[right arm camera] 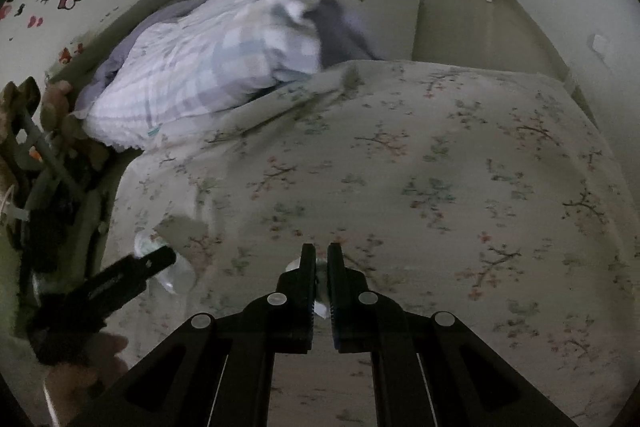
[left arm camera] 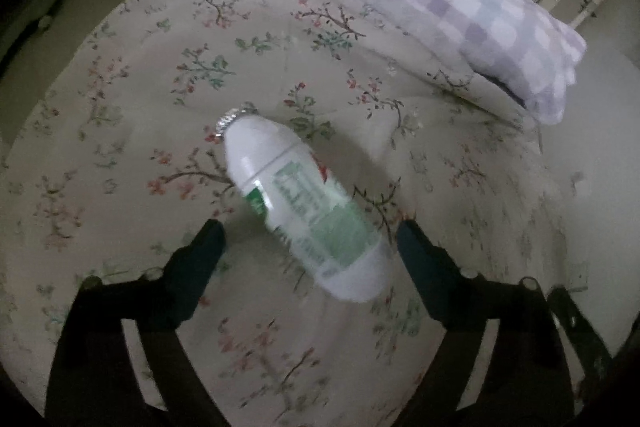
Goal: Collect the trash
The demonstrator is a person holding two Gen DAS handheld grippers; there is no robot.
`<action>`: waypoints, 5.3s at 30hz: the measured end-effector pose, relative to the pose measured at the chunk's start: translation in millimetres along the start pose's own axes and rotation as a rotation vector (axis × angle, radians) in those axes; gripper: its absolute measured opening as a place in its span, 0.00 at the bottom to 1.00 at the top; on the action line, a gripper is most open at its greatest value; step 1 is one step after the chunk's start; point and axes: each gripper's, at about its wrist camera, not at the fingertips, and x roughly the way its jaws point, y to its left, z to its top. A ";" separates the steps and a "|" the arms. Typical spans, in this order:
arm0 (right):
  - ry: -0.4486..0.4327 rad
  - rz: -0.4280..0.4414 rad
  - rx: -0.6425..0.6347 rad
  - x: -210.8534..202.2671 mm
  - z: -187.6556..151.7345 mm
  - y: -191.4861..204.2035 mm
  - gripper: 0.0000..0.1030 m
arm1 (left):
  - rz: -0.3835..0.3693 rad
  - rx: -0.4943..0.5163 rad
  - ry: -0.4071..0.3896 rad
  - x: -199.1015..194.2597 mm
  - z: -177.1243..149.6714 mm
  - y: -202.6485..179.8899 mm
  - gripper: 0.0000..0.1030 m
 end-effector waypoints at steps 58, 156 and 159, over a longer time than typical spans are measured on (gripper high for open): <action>0.121 0.269 -0.374 4.1 -106.3 302.9 0.06 | -0.061 0.023 -0.140 -183.3 -27.3 298.8 0.40; -0.082 0.007 -0.337 -97.3 -244.1 269.4 0.81 | 0.256 0.145 -0.303 -252.1 -162.2 241.3 0.99; -0.082 0.008 -0.331 -97.9 -244.6 269.6 0.81 | 0.259 0.145 -0.302 -251.7 -161.5 240.0 0.99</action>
